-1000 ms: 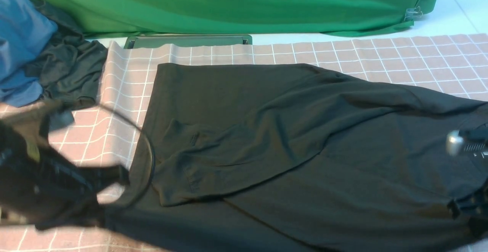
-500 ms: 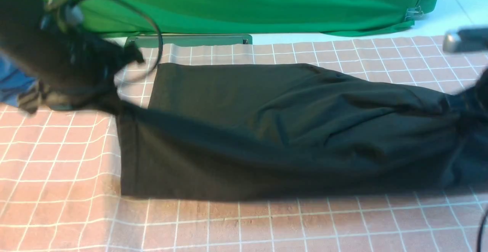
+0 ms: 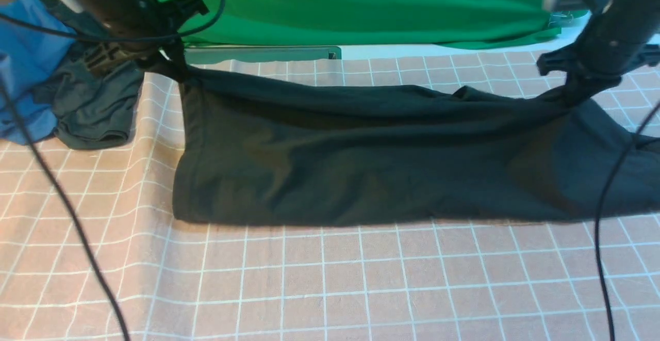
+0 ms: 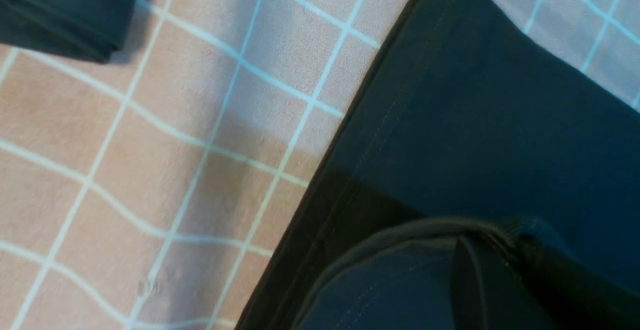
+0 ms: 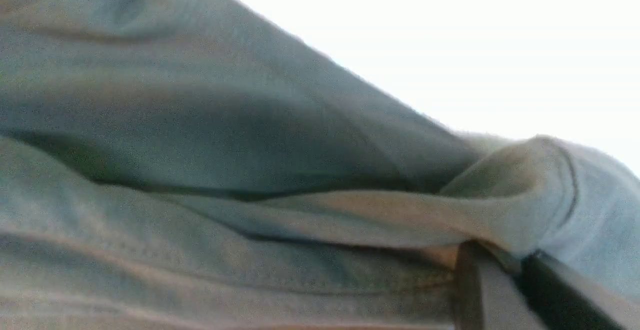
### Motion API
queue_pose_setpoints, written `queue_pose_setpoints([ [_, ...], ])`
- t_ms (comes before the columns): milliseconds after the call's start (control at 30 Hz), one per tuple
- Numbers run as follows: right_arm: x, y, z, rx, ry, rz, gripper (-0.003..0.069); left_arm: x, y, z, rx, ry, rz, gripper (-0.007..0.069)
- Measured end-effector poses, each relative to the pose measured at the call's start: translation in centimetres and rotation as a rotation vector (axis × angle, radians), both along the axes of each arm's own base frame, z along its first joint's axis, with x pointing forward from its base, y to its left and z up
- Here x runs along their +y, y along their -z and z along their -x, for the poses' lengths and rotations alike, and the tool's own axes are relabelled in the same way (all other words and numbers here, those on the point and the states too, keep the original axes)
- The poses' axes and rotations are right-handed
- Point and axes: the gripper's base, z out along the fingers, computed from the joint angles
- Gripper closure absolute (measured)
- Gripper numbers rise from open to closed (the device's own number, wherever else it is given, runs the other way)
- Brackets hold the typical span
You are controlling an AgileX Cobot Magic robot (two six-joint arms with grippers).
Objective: Fold a long-sleeved shirt over a pink coffee tablecloth.
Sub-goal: 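Fold the black garment in half by bringing its near edge over to the far edge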
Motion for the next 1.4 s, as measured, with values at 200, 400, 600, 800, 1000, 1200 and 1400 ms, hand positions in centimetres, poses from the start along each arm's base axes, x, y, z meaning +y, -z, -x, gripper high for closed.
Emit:
queue_pose_setpoints([
  [200,0.3,-1.5,-0.9,-0.041,-0.026,0.009,0.0261,0.1,1.5,-0.6,0.037,0.006,-0.013,0.0610],
  [400,4.0,-2.9,-0.2,-0.038,-0.366,0.031,0.0207,0.1,1.3,-0.7,0.029,0.027,-0.021,0.0610],
  [600,9.3,-1.5,-0.4,-0.085,-0.647,0.071,0.0202,0.0,1.3,-0.7,0.028,0.032,-0.015,0.0610],
  [800,10.6,0.9,-1.1,-0.073,-0.718,0.115,0.0203,0.0,1.3,-0.7,0.028,0.040,-0.018,0.0610],
  [1000,10.5,2.5,-1.2,-0.019,-0.750,0.127,0.0302,0.0,1.3,-0.7,0.029,0.041,-0.018,0.0610],
  [1200,10.6,2.6,-1.4,-0.040,-0.749,0.132,0.0589,0.0,1.3,-0.7,0.028,0.040,-0.018,0.0610],
  [1400,10.6,2.4,-1.6,-0.058,-0.741,0.135,0.0612,0.0,1.3,-0.7,0.025,0.042,-0.019,0.0610],
])
